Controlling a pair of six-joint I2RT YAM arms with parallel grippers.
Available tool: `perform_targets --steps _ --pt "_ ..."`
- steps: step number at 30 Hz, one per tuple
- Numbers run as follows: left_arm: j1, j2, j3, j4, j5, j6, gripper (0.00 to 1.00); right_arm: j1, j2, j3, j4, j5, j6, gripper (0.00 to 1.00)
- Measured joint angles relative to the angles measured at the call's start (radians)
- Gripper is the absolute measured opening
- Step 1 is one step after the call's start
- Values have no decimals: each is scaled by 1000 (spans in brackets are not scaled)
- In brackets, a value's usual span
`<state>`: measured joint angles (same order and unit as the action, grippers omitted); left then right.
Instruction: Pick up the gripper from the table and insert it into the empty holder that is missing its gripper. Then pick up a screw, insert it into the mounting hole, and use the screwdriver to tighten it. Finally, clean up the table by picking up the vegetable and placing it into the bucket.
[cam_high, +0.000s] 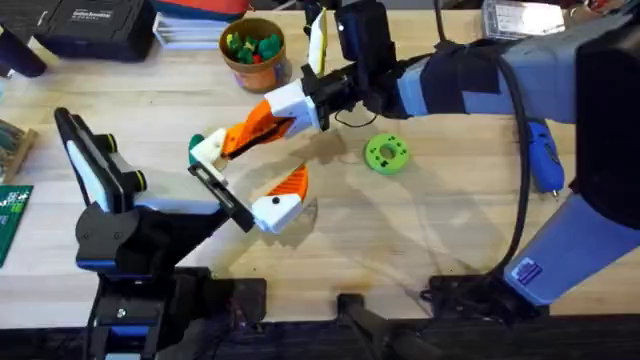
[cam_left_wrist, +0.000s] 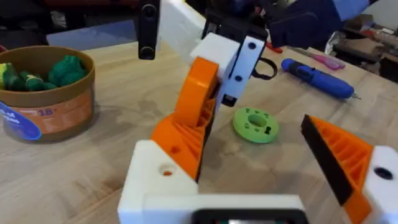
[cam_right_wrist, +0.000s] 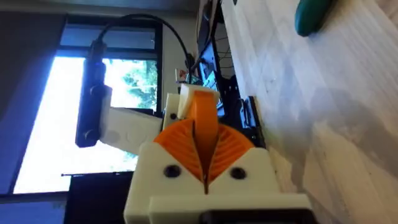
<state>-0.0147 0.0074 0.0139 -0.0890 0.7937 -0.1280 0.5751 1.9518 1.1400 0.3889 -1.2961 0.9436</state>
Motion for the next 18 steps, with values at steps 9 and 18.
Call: perform_targets --steps 9,18 --pt "0 0 0 0 -6 -10 986 2 24 11 8 -19 25 8" --pt "0 0 0 0 7 -19 986 -8 49 21 14 -79 26 8"
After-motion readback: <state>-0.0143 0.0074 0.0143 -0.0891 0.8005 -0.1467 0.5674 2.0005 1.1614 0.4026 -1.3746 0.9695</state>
